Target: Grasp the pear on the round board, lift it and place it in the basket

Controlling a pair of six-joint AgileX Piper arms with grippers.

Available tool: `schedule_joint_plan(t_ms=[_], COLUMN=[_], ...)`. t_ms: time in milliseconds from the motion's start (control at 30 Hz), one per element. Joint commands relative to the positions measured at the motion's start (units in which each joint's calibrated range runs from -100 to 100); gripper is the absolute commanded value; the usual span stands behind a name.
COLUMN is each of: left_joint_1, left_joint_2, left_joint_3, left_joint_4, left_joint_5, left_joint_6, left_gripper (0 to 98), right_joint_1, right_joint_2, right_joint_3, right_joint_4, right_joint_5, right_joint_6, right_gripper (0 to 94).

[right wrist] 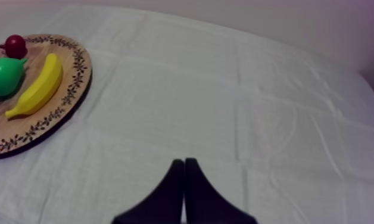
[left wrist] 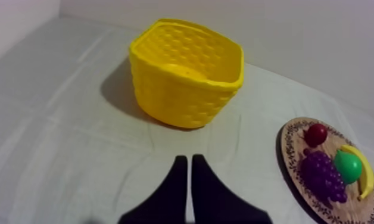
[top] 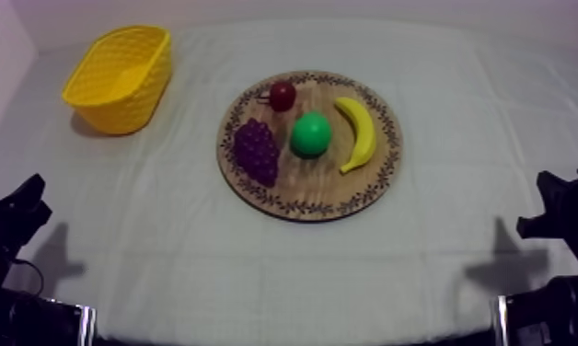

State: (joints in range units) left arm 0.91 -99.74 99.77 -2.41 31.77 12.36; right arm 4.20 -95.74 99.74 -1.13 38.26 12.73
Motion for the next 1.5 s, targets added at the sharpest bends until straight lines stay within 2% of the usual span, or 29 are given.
schedule_joint_plan(t_ms=[0,533,700,833,967,1133,1333,1467], left_joint_1=[-1.38,-1.15,-0.81,0.88,4.30,10.30,21.14,26.50], left_joint_2=[-0.09,0.76,8.88,19.11,29.34,40.97,54.58,64.14], left_joint_3=[-3.56,-5.06,-16.93,-33.39,-51.86,-70.53,-83.36,-89.92], left_joint_4=[0.39,-0.11,0.39,0.62,0.83,0.92,-1.62,-2.78], left_joint_5=[12.06,12.83,14.22,19.49,28.50,38.77,41.86,42.59], left_joint_6=[0.41,1.93,1.84,1.82,3.50,7.61,12.76,14.66], left_gripper=[7.3,7.1,6.7,6.7,6.4,5.5,5.4,5.7], right_joint_1=[0.01,0.01,0.01,0.01,0.01,0.01,0.01,0.01], right_joint_2=[-0.02,-0.02,-0.02,-0.02,-0.02,-0.02,-0.02,-0.02], right_joint_3=[0.04,0.04,0.04,0.04,0.04,0.04,0.04,0.04], right_joint_4=[-0.01,-0.01,-0.01,-0.01,-0.01,-0.01,-0.01,-0.01], right_joint_5=[-0.03,-0.03,-0.03,-0.03,-0.03,-0.03,-0.03,-0.03], right_joint_6=[-0.01,-0.03,-0.02,-0.01,-0.01,-0.01,-0.01,-0.01], right_gripper=[0.3,0.3,0.3,0.3,0.3,0.3,0.3,0.3])
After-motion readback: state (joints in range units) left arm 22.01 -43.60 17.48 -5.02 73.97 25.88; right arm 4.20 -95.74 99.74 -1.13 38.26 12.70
